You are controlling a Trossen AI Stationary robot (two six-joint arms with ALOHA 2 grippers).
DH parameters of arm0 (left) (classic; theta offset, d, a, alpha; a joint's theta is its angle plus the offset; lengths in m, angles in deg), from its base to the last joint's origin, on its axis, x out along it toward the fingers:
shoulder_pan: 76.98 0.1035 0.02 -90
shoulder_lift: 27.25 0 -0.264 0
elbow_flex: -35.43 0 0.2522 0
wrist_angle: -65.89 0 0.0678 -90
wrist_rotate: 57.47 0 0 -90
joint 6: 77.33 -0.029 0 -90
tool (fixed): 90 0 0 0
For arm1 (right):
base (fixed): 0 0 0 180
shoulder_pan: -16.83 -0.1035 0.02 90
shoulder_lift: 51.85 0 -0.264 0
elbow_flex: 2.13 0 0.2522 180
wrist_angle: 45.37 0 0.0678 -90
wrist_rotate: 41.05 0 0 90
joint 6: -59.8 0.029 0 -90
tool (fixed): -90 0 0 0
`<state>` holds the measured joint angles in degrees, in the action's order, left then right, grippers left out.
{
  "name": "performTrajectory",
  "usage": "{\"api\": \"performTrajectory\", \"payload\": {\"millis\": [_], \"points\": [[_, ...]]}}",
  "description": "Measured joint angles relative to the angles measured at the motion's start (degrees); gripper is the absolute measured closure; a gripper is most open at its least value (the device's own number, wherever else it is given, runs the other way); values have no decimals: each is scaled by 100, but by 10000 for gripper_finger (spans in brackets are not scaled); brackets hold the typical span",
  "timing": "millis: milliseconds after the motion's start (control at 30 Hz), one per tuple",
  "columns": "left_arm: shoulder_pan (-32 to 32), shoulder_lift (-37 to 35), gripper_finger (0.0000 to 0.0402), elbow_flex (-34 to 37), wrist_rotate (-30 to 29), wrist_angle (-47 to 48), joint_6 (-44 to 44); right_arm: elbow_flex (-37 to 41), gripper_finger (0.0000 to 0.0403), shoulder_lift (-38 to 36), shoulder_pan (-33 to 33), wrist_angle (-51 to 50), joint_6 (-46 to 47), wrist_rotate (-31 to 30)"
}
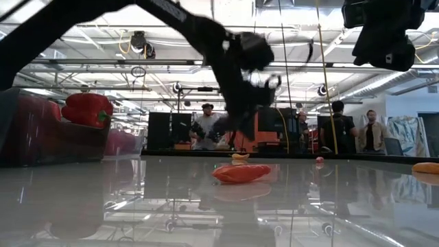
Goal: Sort produce into baskets
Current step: Put the yellow chili pepper into the bottom black bin
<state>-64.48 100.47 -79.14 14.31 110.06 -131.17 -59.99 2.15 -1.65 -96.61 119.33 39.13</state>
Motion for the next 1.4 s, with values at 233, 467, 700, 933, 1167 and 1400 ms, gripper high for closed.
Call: {"api": "performTrajectory", "payload": {"millis": [233, 467, 700, 933, 1167, 1400], "points": [[43, -919, 400, -4, 812, 553, 1948, 0, 330, 2, -89, -20, -63, 109], [948, -1214, 401, 0, 2299, 1673, 4587, 0, 330, 4, 322, -97, 54, 59], [1252, -1819, 401, 0, 2527, 2152, 4943, -4, 330, 505, 1852, 1025, -1032, 438], [1312, -3013, 401, 230, 2441, 2168, 4861, -119, 330, 2040, 3310, 2403, -2334, 721], [1452, -4600, 402, 1372, 2357, 1664, 5099, -1298, 305, 3801, 4033, 2495, -3933, 716], [1400, -5403, 402, 1757, 2357, 1418, 5357, -2778, 227, 5271, 4291, 1606, -4730, 691]]}}
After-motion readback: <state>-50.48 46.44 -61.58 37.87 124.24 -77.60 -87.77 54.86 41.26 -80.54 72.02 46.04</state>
